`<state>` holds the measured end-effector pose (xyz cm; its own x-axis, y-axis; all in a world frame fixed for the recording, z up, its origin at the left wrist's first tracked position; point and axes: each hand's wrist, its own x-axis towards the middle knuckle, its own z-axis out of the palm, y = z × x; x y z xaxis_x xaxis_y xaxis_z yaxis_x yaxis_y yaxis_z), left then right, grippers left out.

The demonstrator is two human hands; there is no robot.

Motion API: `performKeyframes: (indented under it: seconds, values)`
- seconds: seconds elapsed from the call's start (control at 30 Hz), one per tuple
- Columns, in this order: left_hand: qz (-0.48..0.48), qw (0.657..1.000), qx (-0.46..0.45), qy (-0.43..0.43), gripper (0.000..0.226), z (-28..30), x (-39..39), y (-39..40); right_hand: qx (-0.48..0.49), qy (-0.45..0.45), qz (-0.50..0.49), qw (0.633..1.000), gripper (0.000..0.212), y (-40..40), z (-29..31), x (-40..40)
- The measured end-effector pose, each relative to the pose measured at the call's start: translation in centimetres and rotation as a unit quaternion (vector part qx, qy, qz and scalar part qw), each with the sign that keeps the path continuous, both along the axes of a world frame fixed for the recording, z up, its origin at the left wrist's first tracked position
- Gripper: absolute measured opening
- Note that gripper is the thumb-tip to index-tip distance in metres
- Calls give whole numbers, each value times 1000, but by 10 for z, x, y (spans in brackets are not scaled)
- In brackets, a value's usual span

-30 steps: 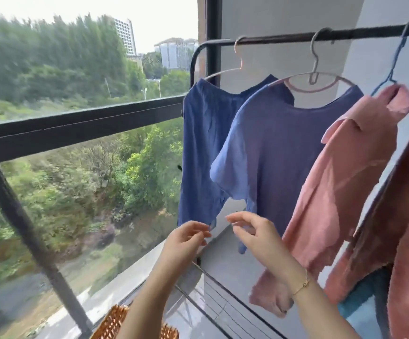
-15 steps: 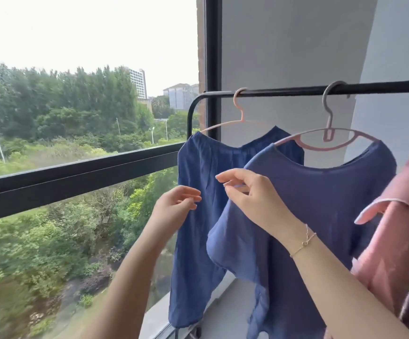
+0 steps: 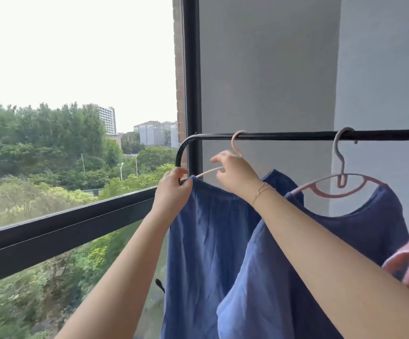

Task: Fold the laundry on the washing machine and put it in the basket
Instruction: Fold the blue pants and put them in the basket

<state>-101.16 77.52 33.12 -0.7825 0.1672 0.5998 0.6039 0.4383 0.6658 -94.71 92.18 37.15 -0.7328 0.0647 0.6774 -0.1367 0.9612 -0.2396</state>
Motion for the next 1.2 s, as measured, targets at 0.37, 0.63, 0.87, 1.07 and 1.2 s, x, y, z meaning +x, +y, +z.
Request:
performKeyframes:
  seconds: [0.37,0.63,0.87,1.07,1.2]
  values:
    - [3,997,-37,70,25,-28,-37,31,86,-18,-36,995,24,26,-4,-39]
    - [18,997,67,41,24,-64,-29,10,111,-6,-46,993,27,25,-8,-45]
    - [48,995,89,20,29,-80,-8,-9,91,24,-36,995,27,19,-11,-36]
    - [21,985,145,-89,50,-113,-11,-27,41,72,-43,996,28,13,-6,-24]
    - [-20,979,150,-136,49,-108,8,-23,0,57,-29,998,28,1,-3,-14]
